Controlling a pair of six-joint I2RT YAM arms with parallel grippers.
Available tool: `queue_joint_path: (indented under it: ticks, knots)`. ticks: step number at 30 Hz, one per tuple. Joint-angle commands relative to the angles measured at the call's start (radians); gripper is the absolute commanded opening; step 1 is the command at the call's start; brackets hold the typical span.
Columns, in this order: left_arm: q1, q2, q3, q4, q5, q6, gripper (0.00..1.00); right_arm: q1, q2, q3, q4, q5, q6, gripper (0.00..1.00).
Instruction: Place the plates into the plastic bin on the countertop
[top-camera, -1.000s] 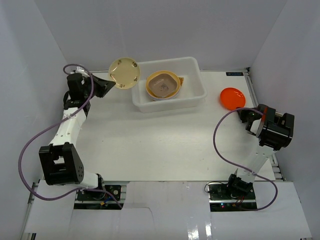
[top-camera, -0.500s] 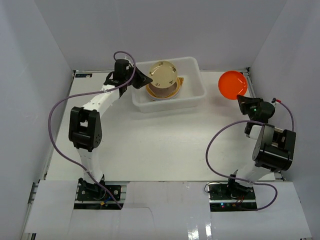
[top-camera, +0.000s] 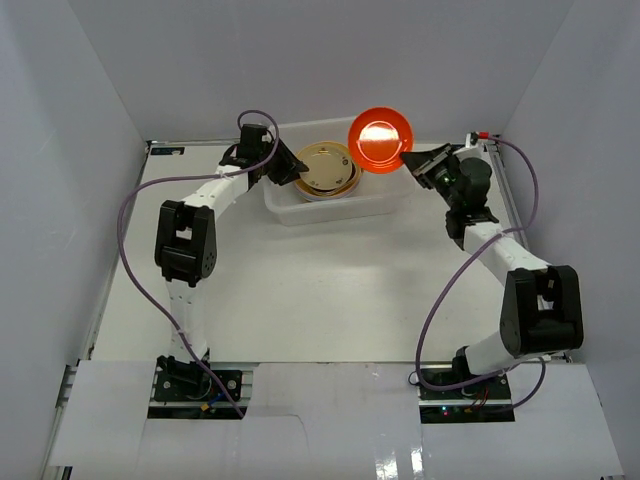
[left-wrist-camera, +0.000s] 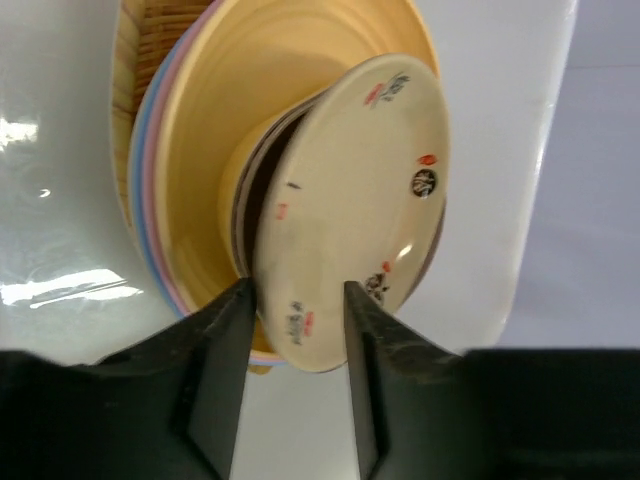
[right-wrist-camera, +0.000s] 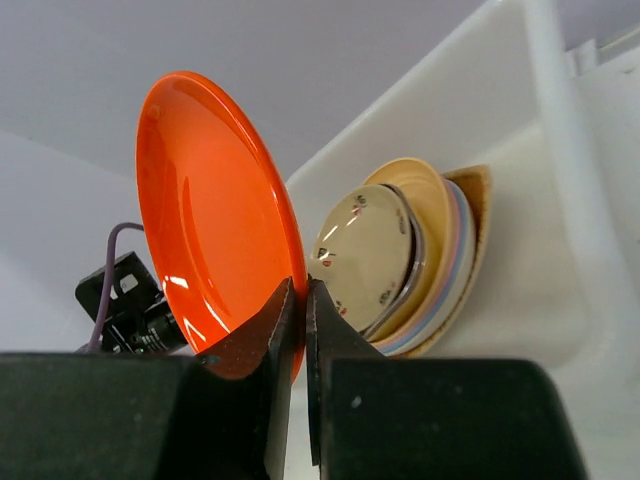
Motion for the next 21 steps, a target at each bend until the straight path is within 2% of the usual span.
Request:
queue_joint_path:
  ticks: [1, 3, 4, 6, 7, 10, 11, 15, 17, 21]
  knots:
    - [-0.005, -0.06, 0.039, 0.001, 0.024, 0.036, 0.53, 0.047, 0.053, 0.1, -0.076, 0.093, -0.076, 0.08]
    - [-0.005, -0.082, 0.027, 0.001, 0.017, 0.047, 0.59, 0.084, 0.082, 0.155, -0.101, 0.128, -0.078, 0.08]
    - [-0.003, -0.106, 0.021, 0.001, 0.011, 0.062, 0.67, 0.094, 0.111, 0.172, -0.114, 0.134, -0.073, 0.08]
    - [-0.003, -0.136, 0.001, -0.001, -0.012, 0.076, 0.74, 0.128, 0.142, 0.23, -0.137, 0.168, -0.073, 0.08]
    - [-0.003, -0.151, -0.007, -0.002, -0.022, 0.093, 0.82, 0.139, 0.171, 0.25, -0.162, 0.172, -0.073, 0.08]
    - [-0.003, -0.206, -0.021, -0.018, -0.084, 0.13, 0.91, 0.176, 0.222, 0.313, -0.185, 0.192, -0.073, 0.08]
    - [-0.003, -0.221, -0.019, -0.022, -0.101, 0.162, 0.98, 0.191, 0.234, 0.327, -0.2, 0.2, -0.075, 0.08]
    - [-0.003, -0.222, 0.016, -0.113, -0.165, 0.217, 0.98, 0.222, 0.3, 0.379, -0.234, 0.203, -0.075, 0.08]
    - [-0.002, -0.255, -0.036, -0.099, -0.193, 0.223, 0.98, 0.235, 0.328, 0.413, -0.259, 0.203, -0.073, 0.08]
    - [-0.002, -0.417, -0.174, -0.041, -0.242, 0.249, 0.98, 0.254, 0.415, 0.47, -0.279, 0.191, -0.047, 0.08]
